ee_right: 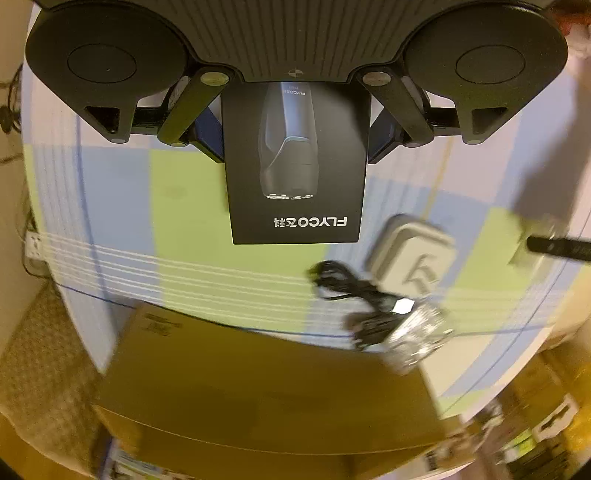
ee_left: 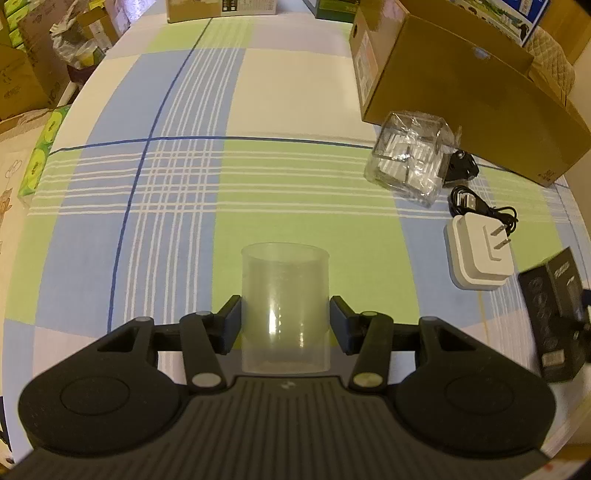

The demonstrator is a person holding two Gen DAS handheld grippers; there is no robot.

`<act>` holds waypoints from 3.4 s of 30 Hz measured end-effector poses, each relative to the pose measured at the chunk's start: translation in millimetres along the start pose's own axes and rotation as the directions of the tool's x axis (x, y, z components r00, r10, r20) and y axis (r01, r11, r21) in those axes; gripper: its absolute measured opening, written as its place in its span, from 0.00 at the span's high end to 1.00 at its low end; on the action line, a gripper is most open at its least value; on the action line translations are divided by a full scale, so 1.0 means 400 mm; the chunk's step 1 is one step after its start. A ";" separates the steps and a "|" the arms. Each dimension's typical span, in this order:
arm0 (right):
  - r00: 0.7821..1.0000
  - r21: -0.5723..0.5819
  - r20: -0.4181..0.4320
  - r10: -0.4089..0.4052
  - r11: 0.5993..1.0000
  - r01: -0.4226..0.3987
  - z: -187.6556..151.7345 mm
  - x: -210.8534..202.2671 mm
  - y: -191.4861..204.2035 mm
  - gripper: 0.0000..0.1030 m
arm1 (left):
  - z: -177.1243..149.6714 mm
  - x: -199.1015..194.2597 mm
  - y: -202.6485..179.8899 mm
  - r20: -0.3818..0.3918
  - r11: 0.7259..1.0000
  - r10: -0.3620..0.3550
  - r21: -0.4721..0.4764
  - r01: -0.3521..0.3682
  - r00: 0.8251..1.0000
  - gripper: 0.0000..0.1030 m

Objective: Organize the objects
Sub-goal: 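Hold the cup in the left gripper while the right gripper grasps the black FLYCO box, then carry the cup and FLYCO box with both grippers over the cardboard box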

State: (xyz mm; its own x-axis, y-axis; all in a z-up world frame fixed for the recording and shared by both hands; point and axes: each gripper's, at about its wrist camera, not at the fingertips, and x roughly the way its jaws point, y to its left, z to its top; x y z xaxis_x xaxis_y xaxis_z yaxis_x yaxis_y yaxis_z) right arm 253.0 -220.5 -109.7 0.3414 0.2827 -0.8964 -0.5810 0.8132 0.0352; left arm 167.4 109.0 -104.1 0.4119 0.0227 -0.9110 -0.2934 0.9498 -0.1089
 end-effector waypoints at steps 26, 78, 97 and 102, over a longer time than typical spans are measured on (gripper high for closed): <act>0.997 0.086 0.078 -0.023 0.996 0.016 0.021 -0.028 -0.063 0.26 | 0.020 -0.008 -0.093 0.011 0.997 0.009 0.079 -0.010 1.000 0.55; 0.894 0.074 0.409 0.180 0.971 -0.230 0.446 -0.187 -0.144 0.26 | 0.425 -0.137 -0.388 0.291 0.974 -0.150 0.205 0.092 0.945 0.55; 0.944 0.112 0.311 0.110 0.982 -0.151 0.629 0.028 -0.217 0.26 | 0.630 0.042 -0.449 0.227 0.975 -0.091 0.216 0.041 0.970 0.55; 0.957 0.127 0.270 0.102 0.982 -0.140 0.641 0.083 -0.227 0.26 | 0.644 0.091 -0.448 0.198 0.975 -0.074 0.220 0.029 0.977 0.55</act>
State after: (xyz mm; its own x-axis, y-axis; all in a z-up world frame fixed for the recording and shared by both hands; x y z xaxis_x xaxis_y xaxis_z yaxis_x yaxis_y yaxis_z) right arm 506.5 -154.6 -29.5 0.4669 0.4910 -0.7355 -0.5248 0.8232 0.2164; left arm 457.2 19.9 -15.0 0.5953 0.0135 -0.8034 -0.0838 0.9954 -0.0454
